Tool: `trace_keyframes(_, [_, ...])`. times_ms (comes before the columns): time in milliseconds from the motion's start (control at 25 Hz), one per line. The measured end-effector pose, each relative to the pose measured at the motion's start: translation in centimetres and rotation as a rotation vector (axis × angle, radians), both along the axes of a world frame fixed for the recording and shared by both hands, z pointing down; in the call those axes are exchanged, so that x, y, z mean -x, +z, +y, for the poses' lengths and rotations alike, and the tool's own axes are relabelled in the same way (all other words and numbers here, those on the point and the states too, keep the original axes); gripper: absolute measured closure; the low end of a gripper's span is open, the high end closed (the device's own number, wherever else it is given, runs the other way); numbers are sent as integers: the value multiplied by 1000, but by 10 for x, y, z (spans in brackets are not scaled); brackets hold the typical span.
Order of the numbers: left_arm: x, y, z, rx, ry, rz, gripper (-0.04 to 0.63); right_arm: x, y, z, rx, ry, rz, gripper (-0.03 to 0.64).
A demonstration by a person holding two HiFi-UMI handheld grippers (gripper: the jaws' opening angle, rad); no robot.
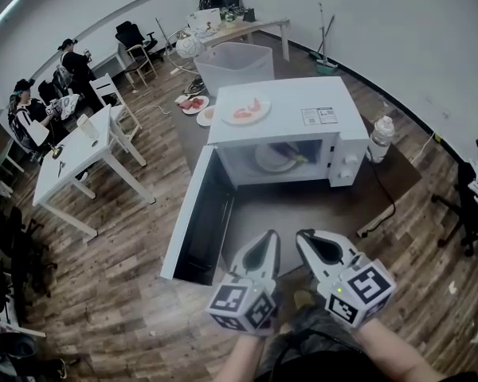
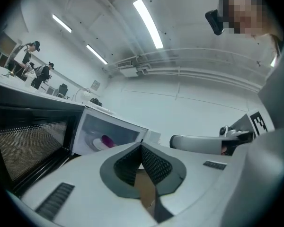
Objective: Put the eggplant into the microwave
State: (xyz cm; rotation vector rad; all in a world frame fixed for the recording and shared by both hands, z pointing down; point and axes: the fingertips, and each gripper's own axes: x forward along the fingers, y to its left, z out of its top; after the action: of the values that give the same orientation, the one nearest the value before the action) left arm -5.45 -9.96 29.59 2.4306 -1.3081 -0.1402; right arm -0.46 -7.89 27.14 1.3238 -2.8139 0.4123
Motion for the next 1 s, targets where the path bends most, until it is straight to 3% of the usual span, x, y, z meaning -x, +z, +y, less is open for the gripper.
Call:
trace_keyframes(120, [8,-6,0,5,-30,28,591,6,-6,3,-6,-13,-10,618])
trace_keyframes(400, [9,-16,12,-14,-26,6,591,14,-19,11,-32,-57,-26,618])
trace_keyframes(1000, [9,-1,12,32,-29,32,591,20,0,11,24,-110,-5,618])
